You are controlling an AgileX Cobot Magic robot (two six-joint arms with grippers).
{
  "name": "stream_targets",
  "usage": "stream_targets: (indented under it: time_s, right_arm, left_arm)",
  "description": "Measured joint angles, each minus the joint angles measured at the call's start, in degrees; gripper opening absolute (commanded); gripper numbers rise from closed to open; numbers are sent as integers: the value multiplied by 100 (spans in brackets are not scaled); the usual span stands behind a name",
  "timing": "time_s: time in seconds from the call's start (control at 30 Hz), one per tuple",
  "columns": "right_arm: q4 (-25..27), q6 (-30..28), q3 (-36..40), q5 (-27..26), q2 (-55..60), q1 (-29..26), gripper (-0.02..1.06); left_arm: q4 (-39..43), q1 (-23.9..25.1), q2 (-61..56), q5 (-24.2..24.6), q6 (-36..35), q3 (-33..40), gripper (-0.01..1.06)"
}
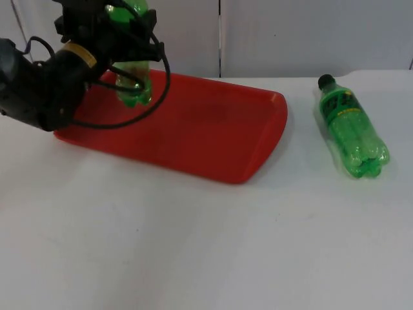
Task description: Place the bottle upright on the tray.
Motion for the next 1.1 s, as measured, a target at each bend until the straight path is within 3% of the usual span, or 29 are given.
stream_targets:
  time_s: [0.93, 0.97, 1.1]
  right_arm:
    - [0, 0, 0, 0, 0, 0, 104]
    - [0, 0, 0, 0, 0, 0, 104]
    - [0, 0, 0, 0, 0, 0, 104]
  left_arm:
    - [642, 0, 217, 206, -263, -23, 1]
    - [642, 0, 217, 222, -263, -35, 2]
    - [642, 0, 217, 230, -263, -35, 36]
